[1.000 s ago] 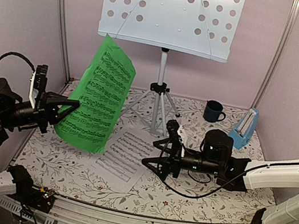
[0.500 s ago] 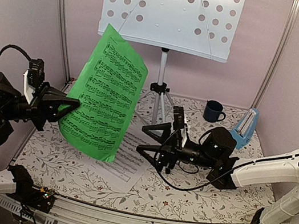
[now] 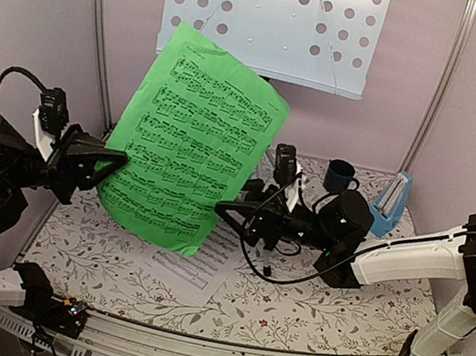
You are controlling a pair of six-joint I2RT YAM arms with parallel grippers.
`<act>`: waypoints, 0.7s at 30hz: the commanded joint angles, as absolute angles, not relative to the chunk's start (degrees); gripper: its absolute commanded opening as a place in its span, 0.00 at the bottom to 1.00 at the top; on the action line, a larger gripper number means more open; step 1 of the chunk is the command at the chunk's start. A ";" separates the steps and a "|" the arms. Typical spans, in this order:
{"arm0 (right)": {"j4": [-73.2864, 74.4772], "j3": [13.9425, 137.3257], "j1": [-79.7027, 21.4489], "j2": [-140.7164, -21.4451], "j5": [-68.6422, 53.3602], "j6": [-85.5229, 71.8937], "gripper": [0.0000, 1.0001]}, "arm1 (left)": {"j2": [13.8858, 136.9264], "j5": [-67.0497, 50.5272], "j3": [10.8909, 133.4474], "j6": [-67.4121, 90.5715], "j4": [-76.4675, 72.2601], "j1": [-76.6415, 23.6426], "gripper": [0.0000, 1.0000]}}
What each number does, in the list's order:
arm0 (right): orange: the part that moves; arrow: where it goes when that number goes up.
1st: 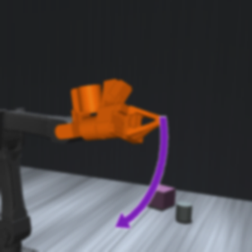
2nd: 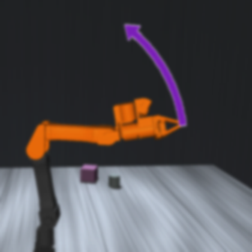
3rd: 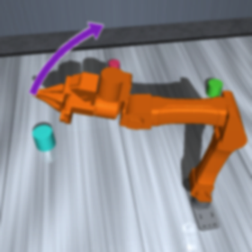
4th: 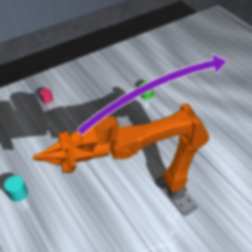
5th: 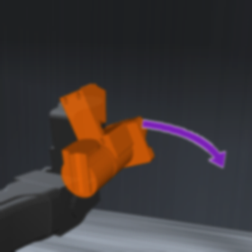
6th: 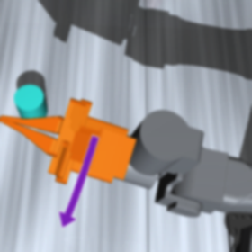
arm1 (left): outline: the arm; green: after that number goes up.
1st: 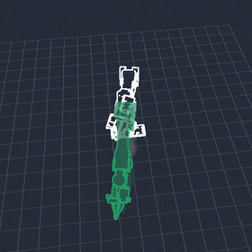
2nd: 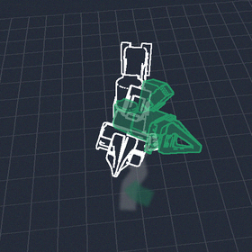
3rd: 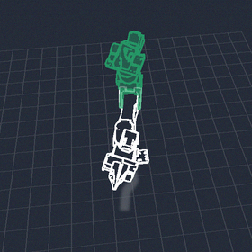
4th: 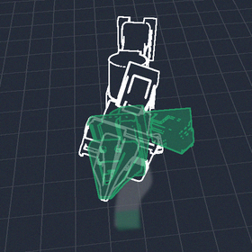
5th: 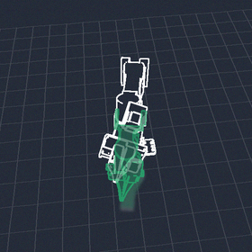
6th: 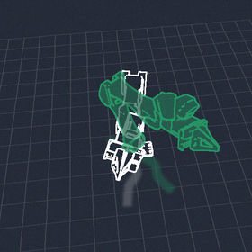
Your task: Set up the instrument practice props
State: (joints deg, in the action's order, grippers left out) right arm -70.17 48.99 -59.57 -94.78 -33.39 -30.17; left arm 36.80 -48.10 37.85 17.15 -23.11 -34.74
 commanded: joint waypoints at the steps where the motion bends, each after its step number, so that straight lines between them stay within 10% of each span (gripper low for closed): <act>1: -73.33 50.62 -59.29 -94.48 -32.72 -31.91 0.50 | 37.18 -42.42 35.46 19.92 -28.63 -35.72 0.00; 8: -70.57 47.51 -58.25 -87.05 -20.93 -30.71 0.00 | 37.18 -30.44 29.14 25.98 -37.24 -36.77 0.00; 17: -39.17 57.17 -57.27 -78.20 -11.99 -20.75 0.00 | 38.45 -16.16 36.68 17.39 -20.22 -38.48 0.45; 21: -18.53 66.31 -56.76 -75.18 -6.09 -13.05 0.00 | 40.52 -5.52 46.20 9.08 -7.09 -38.49 0.50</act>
